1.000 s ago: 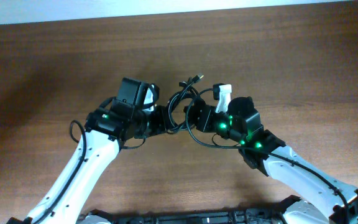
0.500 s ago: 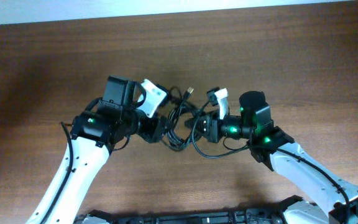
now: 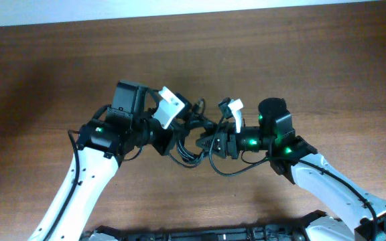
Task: Untangle cables
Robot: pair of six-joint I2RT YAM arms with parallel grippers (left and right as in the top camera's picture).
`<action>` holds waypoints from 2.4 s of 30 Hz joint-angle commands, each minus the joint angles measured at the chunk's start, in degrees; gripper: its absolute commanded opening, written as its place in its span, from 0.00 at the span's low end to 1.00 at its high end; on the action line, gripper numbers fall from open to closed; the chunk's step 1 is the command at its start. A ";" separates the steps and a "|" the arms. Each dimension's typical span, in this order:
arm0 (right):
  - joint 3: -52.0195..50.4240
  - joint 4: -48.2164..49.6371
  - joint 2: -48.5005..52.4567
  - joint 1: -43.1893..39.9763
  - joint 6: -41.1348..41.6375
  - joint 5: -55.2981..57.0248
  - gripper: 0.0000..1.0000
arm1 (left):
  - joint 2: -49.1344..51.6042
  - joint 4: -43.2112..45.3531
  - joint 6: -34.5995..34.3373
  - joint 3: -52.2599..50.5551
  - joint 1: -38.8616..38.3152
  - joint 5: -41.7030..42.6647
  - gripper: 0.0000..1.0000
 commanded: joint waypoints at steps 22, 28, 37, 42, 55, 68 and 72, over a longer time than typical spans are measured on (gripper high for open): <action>0.79 9.31 6.12 16.79 19.67 40.06 0.36 | -0.52 -0.76 -77.11 0.94 0.37 -16.83 0.00; 0.79 14.86 11.61 16.79 26.69 41.64 0.09 | -0.52 0.74 -78.64 0.94 -1.86 -7.26 0.00; 0.79 -4.17 10.58 5.25 16.74 38.84 0.04 | -0.55 4.42 -63.52 0.96 6.86 -11.10 0.00; 0.79 -16.33 2.54 -2.71 4.11 36.09 0.04 | -0.55 4.42 -63.52 0.96 12.31 -14.43 0.00; 0.79 -8.50 0.11 -3.82 -11.21 15.74 0.99 | -0.52 -1.88 0.76 0.96 12.24 10.67 0.00; 0.79 5.99 5.03 4.83 -11.08 12.15 0.34 | -0.52 -3.41 1.49 0.96 12.24 23.56 0.08; 0.79 4.50 5.16 4.74 -7.50 17.11 0.04 | -0.52 -3.37 1.29 0.96 12.26 23.06 0.70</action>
